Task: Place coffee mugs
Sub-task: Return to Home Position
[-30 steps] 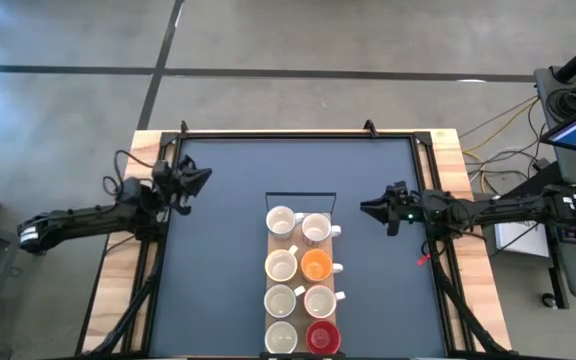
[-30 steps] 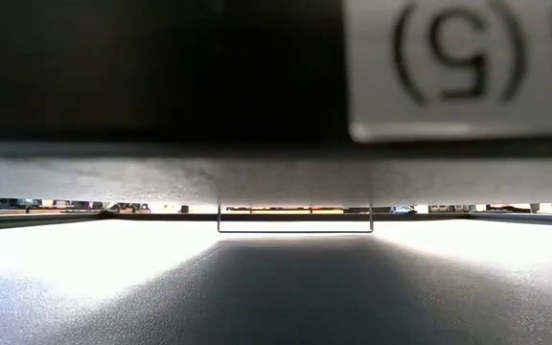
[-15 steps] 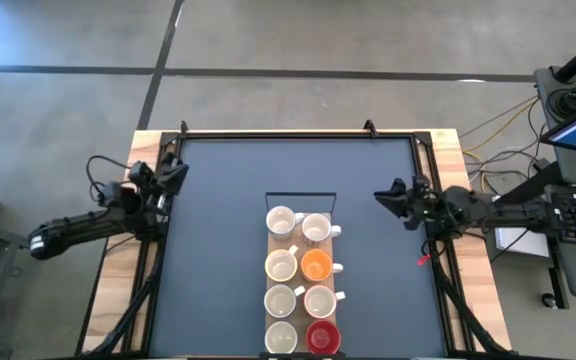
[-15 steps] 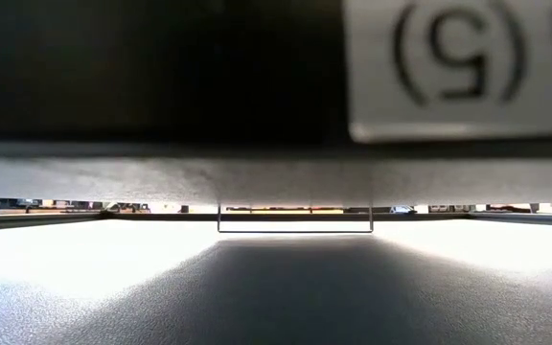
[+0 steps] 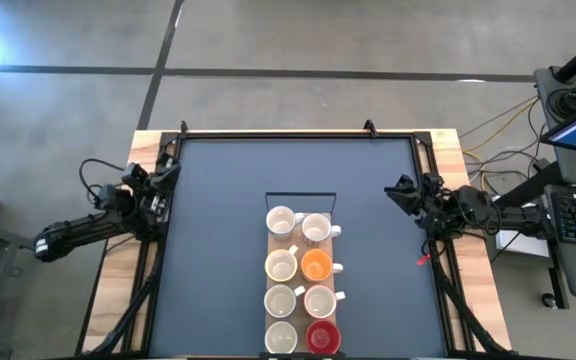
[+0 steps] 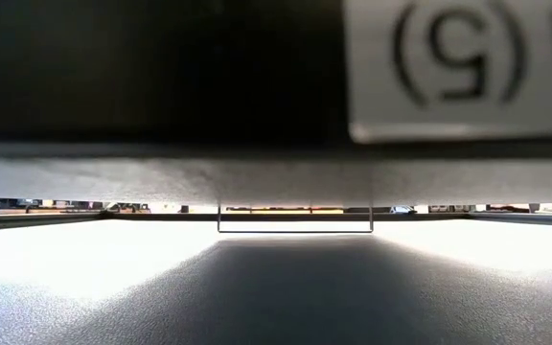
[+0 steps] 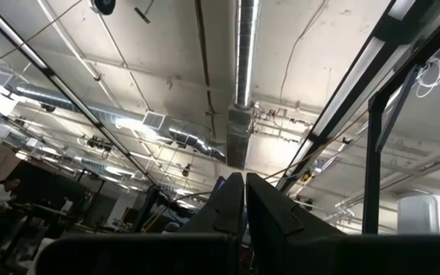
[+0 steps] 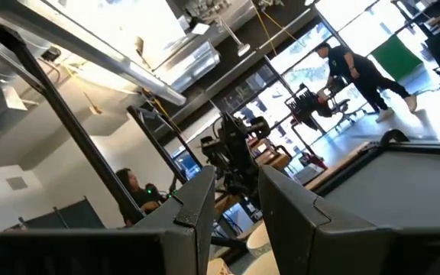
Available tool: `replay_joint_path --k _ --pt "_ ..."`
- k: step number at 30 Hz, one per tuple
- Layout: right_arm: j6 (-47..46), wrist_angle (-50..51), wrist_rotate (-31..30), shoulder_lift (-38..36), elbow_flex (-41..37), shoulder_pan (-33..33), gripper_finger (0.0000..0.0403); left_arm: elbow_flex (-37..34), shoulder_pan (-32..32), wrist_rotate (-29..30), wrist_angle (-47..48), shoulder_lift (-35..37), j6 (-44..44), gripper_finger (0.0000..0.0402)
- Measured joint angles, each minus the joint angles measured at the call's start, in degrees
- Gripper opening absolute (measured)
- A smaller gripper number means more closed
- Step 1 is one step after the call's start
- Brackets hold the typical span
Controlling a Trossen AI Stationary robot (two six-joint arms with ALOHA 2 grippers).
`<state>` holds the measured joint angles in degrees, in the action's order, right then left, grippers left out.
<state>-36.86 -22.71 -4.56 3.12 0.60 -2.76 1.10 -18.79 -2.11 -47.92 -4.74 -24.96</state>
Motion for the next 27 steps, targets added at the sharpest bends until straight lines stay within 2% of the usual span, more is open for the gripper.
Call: replay_joint_path --k 7,21,27 --pt "0.0 0.07 0.0 -3.09 -0.02 0.0 0.0093 -0.09 -0.01 -0.02 2.42 1.82 -0.02 0.0" --pt "0.0 0.17 0.0 -3.11 -0.02 0.0 0.0093 -0.47 -0.07 0.0 3.1 3.31 -0.02 0.0" --pt "-0.02 0.19 0.0 -3.11 -0.02 0.0 0.0093 -0.54 -0.07 0.0 6.35 3.56 0.01 0.0"
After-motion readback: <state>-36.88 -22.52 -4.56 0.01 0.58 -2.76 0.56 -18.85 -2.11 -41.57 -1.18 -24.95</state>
